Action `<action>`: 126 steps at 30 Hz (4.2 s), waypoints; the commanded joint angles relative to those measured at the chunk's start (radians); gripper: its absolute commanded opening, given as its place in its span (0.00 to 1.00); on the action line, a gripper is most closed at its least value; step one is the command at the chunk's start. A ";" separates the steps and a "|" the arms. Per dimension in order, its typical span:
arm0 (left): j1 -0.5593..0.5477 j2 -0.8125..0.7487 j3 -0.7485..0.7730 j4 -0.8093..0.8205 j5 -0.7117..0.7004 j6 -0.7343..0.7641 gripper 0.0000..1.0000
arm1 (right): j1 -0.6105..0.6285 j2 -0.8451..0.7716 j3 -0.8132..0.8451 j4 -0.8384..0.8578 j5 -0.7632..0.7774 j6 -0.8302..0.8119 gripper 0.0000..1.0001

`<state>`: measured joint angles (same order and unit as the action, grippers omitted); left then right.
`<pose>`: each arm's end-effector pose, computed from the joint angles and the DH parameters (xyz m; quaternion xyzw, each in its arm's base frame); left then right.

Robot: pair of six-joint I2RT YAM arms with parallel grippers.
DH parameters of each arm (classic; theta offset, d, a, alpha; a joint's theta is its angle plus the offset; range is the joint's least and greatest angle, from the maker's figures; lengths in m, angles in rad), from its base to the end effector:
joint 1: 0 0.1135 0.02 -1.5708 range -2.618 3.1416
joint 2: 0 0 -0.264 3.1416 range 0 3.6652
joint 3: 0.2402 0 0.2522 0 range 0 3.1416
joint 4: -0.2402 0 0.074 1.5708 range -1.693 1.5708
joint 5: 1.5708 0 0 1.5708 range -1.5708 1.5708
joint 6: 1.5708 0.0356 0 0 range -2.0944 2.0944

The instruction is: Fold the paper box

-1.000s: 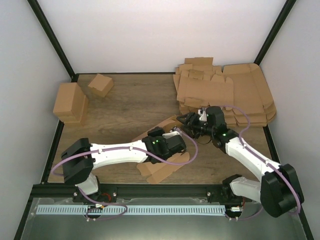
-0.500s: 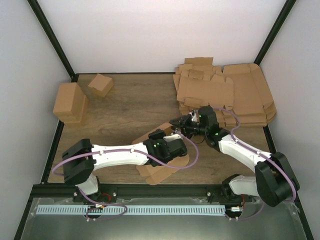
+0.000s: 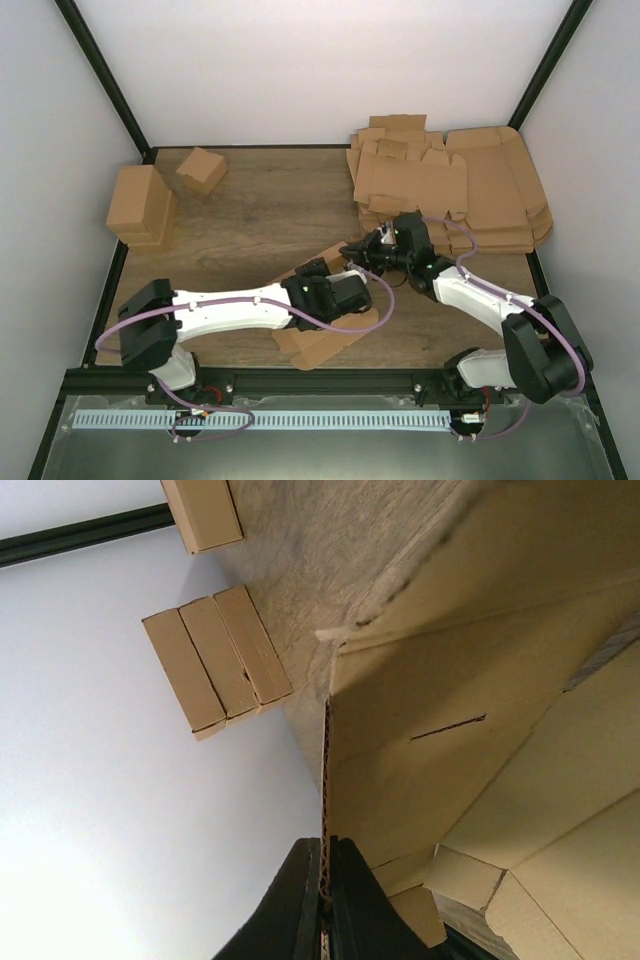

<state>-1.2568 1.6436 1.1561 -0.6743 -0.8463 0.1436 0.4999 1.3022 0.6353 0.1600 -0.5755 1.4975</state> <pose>0.1250 -0.2985 0.2255 0.5115 0.7365 0.2436 0.3696 0.2280 0.1466 0.2132 0.2689 0.7946 0.5413 0.0577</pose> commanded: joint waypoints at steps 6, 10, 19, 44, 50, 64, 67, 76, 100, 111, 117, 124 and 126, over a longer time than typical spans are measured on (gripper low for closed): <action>0.181 -0.251 0.095 -0.084 0.548 -0.206 0.95 | 0.005 0.011 -0.001 0.029 -0.004 -0.106 0.01; 0.387 -0.295 0.055 -0.053 0.859 -0.247 0.95 | 0.005 -0.016 -0.030 0.036 -0.005 -0.197 0.01; 0.626 -0.259 -0.047 0.021 1.233 -0.161 0.91 | 0.005 -0.040 -0.105 0.085 -0.012 -0.348 0.01; 0.599 -0.105 -0.122 0.055 1.385 -0.060 0.67 | 0.005 0.001 -0.126 0.099 0.000 -0.429 0.08; 0.590 -0.104 -0.126 0.049 1.343 -0.065 0.62 | 0.005 -0.002 -0.136 0.086 0.012 -0.434 0.11; 0.493 -0.097 -0.116 0.040 1.194 -0.070 0.56 | 0.005 -0.053 -0.134 -0.012 0.053 -0.527 0.27; 0.485 -0.100 -0.116 0.041 1.179 -0.077 0.55 | 0.005 -0.085 -0.122 -0.069 0.078 -0.591 0.38; 0.468 -0.118 -0.100 0.032 1.160 -0.083 0.54 | 0.005 -0.209 -0.068 -0.267 0.207 -0.846 0.58; 0.418 -0.125 -0.069 0.017 1.135 -0.117 0.51 | 0.005 -0.053 -0.060 -0.273 0.071 -0.945 0.18; 0.353 -0.131 -0.071 0.017 1.112 -0.148 0.51 | 0.005 -0.137 -0.128 -0.272 0.010 -0.884 0.18; 0.321 -0.133 -0.063 0.018 1.092 -0.164 0.50 | 0.005 -0.140 -0.135 -0.258 -0.023 -0.881 0.18; 0.289 -0.134 -0.041 0.003 1.060 -0.175 0.50 | 0.005 -0.140 -0.148 -0.252 -0.066 -0.855 0.12; 0.280 -0.140 -0.039 0.002 1.048 -0.178 0.50 | 0.004 -0.155 -0.172 -0.230 -0.089 -0.822 0.10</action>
<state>-0.9527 1.5333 1.0767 -0.6987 0.2134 -0.0250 0.4992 1.1736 0.4896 -0.0971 -0.5922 0.6292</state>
